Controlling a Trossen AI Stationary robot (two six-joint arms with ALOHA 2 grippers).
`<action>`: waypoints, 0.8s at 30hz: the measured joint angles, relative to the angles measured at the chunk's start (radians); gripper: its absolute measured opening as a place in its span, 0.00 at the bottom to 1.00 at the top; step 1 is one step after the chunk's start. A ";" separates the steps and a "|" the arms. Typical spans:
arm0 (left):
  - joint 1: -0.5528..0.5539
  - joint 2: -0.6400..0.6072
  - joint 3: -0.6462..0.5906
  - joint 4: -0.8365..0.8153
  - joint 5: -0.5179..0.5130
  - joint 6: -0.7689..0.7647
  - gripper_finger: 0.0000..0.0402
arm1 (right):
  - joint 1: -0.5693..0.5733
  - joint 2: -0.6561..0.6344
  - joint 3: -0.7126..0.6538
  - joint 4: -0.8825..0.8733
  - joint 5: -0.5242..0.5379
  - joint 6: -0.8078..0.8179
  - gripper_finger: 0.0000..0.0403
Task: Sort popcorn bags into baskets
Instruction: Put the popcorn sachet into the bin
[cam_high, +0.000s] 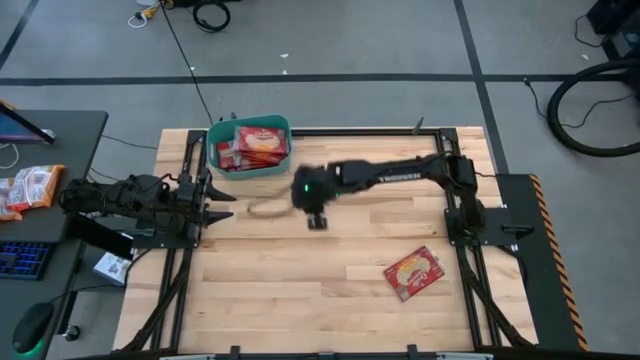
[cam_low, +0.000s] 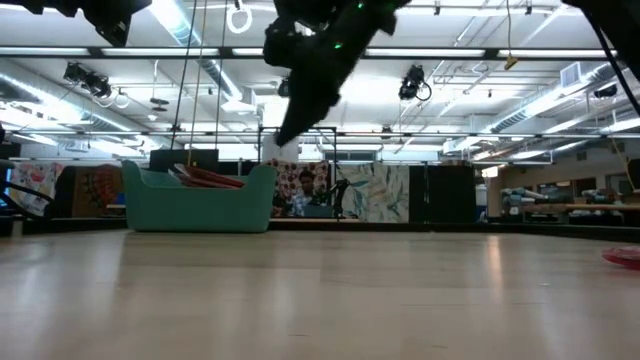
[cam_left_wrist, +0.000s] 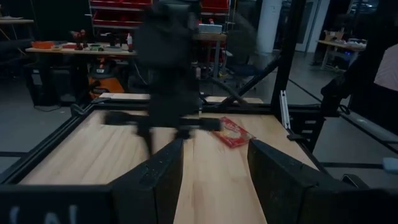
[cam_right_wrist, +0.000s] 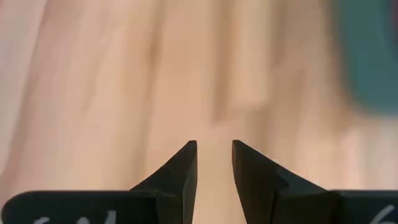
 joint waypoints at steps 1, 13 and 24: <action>0.000 0.000 0.000 0.000 0.000 0.000 0.46 | 0.020 0.000 0.000 -0.057 0.004 0.001 0.26; 0.000 0.000 0.000 -0.008 -0.003 -0.005 0.46 | 0.272 0.003 -0.093 -0.623 0.006 0.346 0.28; 0.000 0.001 0.000 -0.017 -0.003 -0.007 0.46 | 0.468 0.002 -0.258 -0.711 -0.054 0.596 0.44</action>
